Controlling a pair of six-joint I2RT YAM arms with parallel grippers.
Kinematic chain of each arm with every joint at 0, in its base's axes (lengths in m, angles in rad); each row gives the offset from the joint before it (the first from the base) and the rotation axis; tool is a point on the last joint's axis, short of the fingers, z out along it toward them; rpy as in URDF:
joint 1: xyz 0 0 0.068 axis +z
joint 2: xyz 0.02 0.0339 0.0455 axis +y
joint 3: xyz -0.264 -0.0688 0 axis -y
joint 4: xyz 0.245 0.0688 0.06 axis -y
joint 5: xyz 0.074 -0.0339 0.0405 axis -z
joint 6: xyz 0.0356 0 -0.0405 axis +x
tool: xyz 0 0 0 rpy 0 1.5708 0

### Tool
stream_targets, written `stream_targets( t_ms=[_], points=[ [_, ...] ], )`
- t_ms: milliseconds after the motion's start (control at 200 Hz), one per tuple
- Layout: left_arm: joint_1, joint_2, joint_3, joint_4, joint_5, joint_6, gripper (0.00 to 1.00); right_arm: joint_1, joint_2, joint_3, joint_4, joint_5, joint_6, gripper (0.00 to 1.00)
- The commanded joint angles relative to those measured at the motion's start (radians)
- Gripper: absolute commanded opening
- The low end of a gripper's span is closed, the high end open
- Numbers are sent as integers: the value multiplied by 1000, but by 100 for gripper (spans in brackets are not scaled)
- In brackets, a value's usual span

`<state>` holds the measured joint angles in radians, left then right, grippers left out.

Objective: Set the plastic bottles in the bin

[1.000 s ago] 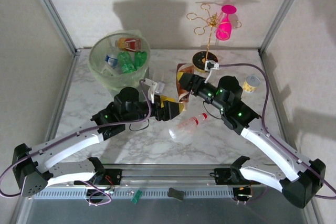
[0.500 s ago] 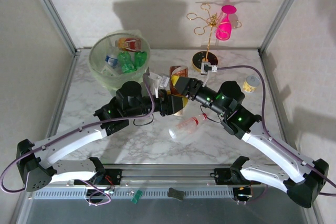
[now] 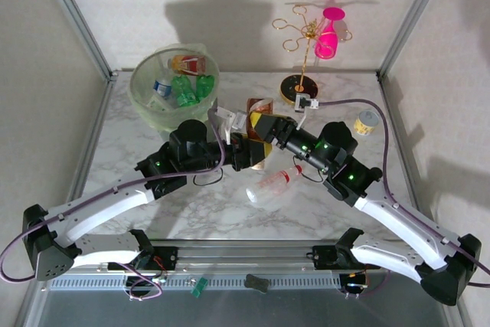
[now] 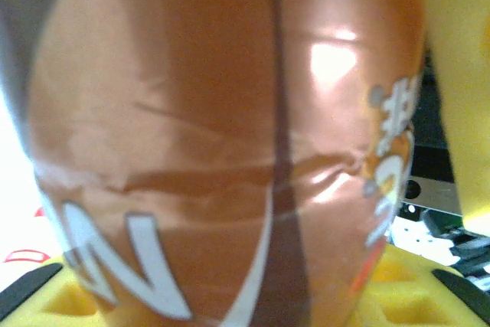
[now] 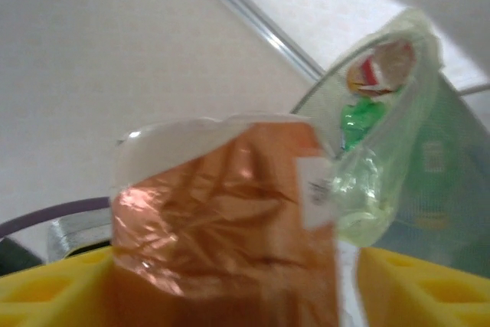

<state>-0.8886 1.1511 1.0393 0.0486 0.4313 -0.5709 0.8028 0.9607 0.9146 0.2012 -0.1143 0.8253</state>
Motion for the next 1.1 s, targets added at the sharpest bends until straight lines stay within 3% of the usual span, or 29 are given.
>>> stream_targets(
  t_ms=[0,275,426,521,621,806,1096],
  points=[
    [15,-66,68,-85,-112,74,24,4,-51,55,-109,138,-58,88],
    [199,-107,264,-328,-284,99,18,4,-161,81,-220,284,-132,89],
    [310,-99,366,-446,-509,55,17,4,-180,79,-246,309,-153,89],
    [381,-68,412,-496,-564,7,17,4,-178,76,-252,308,-157,89],
    [455,-2,456,-546,-564,-101,16,4,-170,70,-249,302,-161,89],
    [560,142,477,-546,-432,-312,13,4,-149,64,-247,298,-160,89],
    [625,307,505,-506,-431,-410,19,4,-145,45,-251,302,-169,90]
  ],
)
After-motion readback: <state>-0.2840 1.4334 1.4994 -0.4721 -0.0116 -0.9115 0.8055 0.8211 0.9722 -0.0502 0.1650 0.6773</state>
